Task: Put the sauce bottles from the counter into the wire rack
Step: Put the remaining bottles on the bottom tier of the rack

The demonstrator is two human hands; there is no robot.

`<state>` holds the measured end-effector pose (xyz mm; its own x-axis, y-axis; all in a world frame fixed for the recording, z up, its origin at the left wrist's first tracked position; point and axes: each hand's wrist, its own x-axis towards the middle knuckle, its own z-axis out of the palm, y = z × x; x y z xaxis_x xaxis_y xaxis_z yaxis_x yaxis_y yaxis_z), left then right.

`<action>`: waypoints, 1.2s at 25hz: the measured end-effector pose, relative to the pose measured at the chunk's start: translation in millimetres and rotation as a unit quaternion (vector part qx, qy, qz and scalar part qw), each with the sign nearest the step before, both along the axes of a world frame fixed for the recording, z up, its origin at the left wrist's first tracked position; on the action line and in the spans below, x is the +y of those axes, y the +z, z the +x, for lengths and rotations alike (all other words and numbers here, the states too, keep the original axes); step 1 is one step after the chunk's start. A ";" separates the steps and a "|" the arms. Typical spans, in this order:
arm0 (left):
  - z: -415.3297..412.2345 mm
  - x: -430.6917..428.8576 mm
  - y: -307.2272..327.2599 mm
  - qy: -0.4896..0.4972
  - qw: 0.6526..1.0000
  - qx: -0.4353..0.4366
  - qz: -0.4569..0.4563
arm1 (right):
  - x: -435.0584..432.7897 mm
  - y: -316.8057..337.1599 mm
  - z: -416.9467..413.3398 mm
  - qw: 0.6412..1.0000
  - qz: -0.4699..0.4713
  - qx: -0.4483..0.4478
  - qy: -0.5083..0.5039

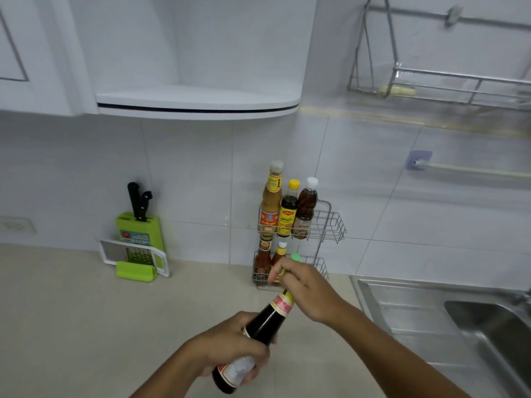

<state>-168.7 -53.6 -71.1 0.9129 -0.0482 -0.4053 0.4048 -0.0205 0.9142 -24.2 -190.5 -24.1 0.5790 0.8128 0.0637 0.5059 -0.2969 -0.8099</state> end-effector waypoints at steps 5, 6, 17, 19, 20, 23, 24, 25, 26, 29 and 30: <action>8.1 -7.5 -11.1 0.037 0.986 -0.022 0.163 | 7.3 -25.2 4.8 0.990 -0.049 -0.096 -0.091; 9.8 -11.8 -15.4 0.050 0.962 -0.032 0.265 | 7.1 -32.1 4.1 0.986 -0.078 -0.079 -0.121; 54.2 -40.5 -23.4 0.193 0.857 -0.087 0.470 | -1.9 -47.1 -4.5 0.917 0.009 0.360 -0.170; 67.1 -41.3 -28.7 0.180 0.886 -0.134 0.406 | -9.6 -43.0 6.2 0.934 0.019 0.310 -0.178; 73.4 -38.4 -34.2 0.166 0.907 -0.152 0.355 | -14.8 -41.7 17.0 0.936 0.031 0.297 -0.185; 92.2 -20.4 -53.4 0.147 0.936 -0.167 0.273 | -30.1 -45.6 54.1 0.930 0.069 0.259 -0.251; 98.6 -12.9 -60.1 0.149 0.938 -0.159 0.271 | -32.9 -51.8 68.2 0.925 0.082 0.239 -0.286; 102.3 -4.3 -64.6 0.156 0.939 -0.142 0.273 | -35.0 -58.9 80.2 0.918 0.096 0.215 -0.318; 109.2 6.0 -73.0 0.164 0.941 -0.116 0.271 | -35.7 -68.2 95.7 0.912 0.102 0.188 -0.350; 130.0 37.1 -96.6 0.177 0.946 -0.040 0.269 | -31.2 -90.8 136.4 0.910 0.096 0.089 -0.393; 136.4 45.5 -102.4 0.183 0.945 -0.024 0.269 | -29.1 -97.1 145.9 0.913 0.090 0.070 -0.391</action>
<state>-32.4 -8.2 -173.6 0.8469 0.4752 -0.2387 0.4324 -0.3541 0.8293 121.7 -219.7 -121.2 0.9907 0.1307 0.0375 0.0848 -0.3785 -0.9217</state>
